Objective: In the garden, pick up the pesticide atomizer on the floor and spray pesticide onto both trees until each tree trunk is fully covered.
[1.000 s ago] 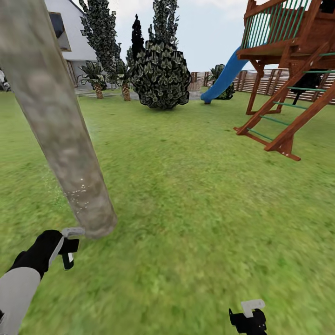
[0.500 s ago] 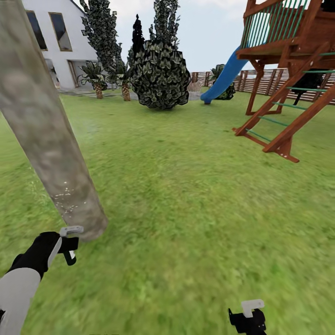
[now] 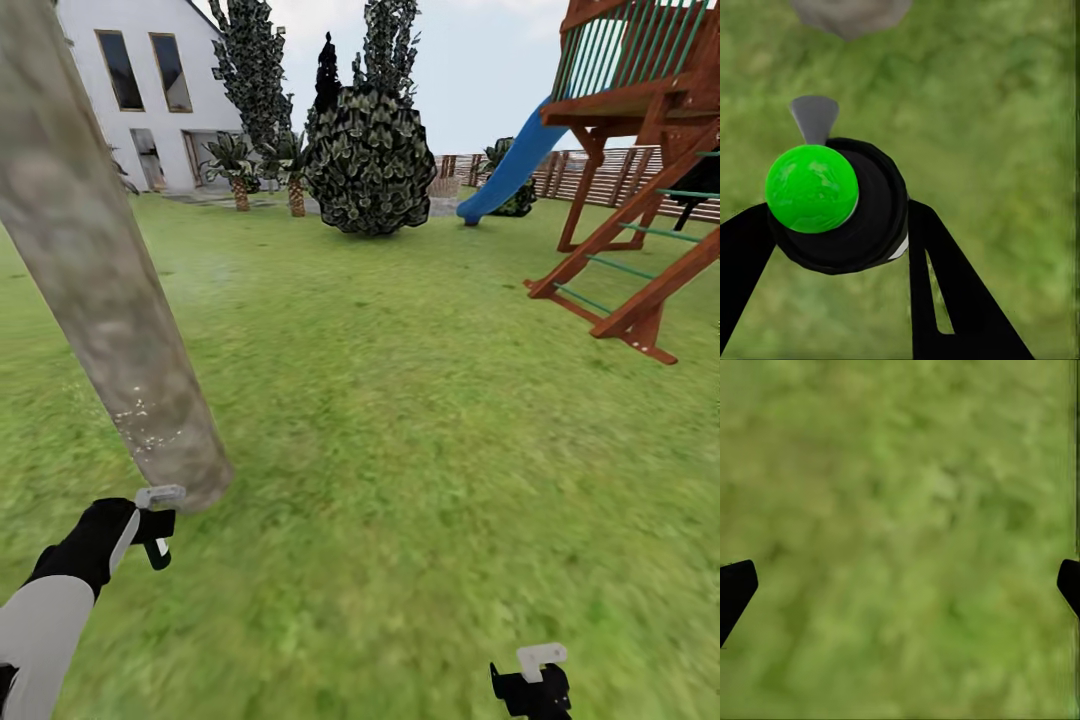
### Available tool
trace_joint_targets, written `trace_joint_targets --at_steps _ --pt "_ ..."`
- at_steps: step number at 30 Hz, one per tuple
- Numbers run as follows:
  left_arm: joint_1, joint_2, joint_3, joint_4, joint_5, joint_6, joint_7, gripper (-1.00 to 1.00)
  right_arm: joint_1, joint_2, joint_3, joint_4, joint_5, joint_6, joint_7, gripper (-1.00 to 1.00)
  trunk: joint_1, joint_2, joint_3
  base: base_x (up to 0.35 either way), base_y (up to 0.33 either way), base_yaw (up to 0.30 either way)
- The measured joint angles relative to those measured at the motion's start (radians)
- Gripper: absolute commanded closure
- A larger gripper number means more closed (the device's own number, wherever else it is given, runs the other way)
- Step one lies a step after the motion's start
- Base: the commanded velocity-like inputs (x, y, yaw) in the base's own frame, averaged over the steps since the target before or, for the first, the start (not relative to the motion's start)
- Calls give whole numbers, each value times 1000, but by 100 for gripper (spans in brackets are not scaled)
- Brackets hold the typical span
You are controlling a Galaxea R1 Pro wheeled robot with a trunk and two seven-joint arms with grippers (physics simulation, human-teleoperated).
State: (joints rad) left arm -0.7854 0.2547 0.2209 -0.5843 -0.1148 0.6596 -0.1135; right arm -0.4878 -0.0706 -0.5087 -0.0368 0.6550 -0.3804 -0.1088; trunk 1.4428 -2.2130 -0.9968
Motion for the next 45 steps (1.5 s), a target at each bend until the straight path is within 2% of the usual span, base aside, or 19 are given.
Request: trace_joint_targets --at_steps 5,18,20,24,27,28,30,32,38,39,41,42,43,44,45 --pt "0 0 1 -4 0 0 0 100 0 1 1 1 0 0 0 -100 0 0 0 74 -272 113" --pt "0 -1 1 0 2 1 0 100 0 2 1 2 0 0 0 -100 0 0 0 197 -228 273" --pt "0 -14 1 1 4 -1 0 100 0 2 1 2 0 0 0 -100 0 0 0 264 -173 276" --pt "1 -23 1 7 6 1 -10 100 0 2 1 1 0 0 0 -100 0 0 0 240 -73 276" --pt "-3 -69 -2 2 9 0 -3 100 0 -1 -1 -1 -1 0 0 -100 0 0 0 35 -6 276" --pt "-9 -74 -3 -3 3 2 -2 100 0 -1 -1 -1 -2 0 0 -100 0 0 0 7 -1 276" --pt "-21 -80 -5 -13 3 12 -2 100 0 -2 -1 -1 -2 0 0 -100 0 0 0 3 0 275" --pt "-75 -82 -6 -24 -7 33 -2 100 0 -3 -1 -2 -2 0 0 -100 0 0 0 0 0 222" --pt "-207 -63 -8 -30 -14 121 -3 100 0 -6 -1 -2 -2 0 0 -100 0 0 0 0 0 35" --pt "-214 -39 -8 -29 -24 140 -4 100 0 -6 0 -1 -1 0 0 -100 0 0 0 0 0 1" --pt "-215 -11 -8 -28 -19 149 -7 100 0 -6 0 -1 -1 0 0 -100 0 0 0 0 0 0" --pt "-217 -23 -9 -27 -2 152 -7 100 0 -6 -1 -2 -2 0 0 -100 0 0 0 0 0 0" --pt "-231 -62 -14 -28 -8 155 -5 100 0 -6 -1 -2 -2 0 0 -100 0 0 0 0 0 0" --pt "-245 -85 -20 -27 10 161 -5 100 0 -6 -1 -3 -2 0 0 -100 0 0 0 0 0 0" --pt "-254 -92 -27 -28 -9 177 -5 100 0 -6 -1 -4 -2 0 0 -100 0 0 0 0 0 0"
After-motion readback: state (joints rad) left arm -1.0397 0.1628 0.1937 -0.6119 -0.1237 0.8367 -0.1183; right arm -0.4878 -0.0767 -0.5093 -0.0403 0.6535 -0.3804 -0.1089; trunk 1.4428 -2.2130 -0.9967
